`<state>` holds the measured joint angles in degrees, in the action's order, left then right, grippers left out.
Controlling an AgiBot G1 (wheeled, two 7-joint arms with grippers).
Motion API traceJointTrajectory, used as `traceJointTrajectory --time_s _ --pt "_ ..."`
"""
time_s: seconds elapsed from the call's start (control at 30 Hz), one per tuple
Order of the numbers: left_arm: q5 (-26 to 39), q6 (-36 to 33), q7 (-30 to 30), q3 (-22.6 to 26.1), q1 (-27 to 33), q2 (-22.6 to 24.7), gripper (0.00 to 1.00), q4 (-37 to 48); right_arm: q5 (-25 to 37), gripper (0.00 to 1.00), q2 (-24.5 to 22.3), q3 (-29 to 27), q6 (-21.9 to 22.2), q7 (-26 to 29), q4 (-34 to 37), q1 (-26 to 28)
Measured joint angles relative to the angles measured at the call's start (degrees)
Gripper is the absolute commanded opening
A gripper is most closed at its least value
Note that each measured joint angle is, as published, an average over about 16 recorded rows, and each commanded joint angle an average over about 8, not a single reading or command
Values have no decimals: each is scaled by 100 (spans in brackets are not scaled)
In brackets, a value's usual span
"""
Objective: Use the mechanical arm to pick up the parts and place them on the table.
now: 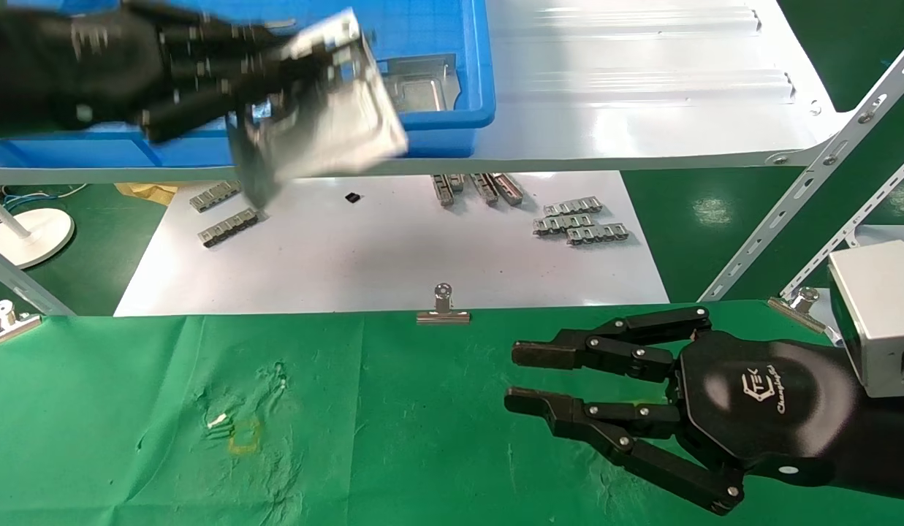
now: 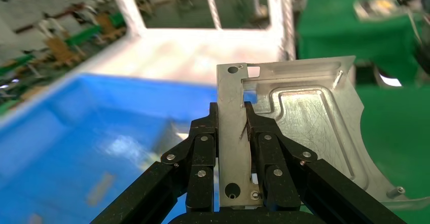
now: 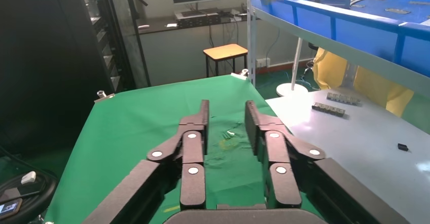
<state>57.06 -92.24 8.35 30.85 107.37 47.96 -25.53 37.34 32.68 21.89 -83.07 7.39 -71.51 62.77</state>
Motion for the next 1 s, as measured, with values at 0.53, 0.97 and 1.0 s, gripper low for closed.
traceJointTrajectory --time_s 0.53,0.97,1.0 --pt "-986 117 1033 1570 -1762 -1571 0 -1734 0 100 0 0 0 0 0 0" --pt "59 252 2619 2393 -1662 -1166 0 -513 0 100 0 1 0 0 0 0" --pt "106 266 2710 2421 -1637 -1116 0 -398 0 100 0 1 0 0 0 0"
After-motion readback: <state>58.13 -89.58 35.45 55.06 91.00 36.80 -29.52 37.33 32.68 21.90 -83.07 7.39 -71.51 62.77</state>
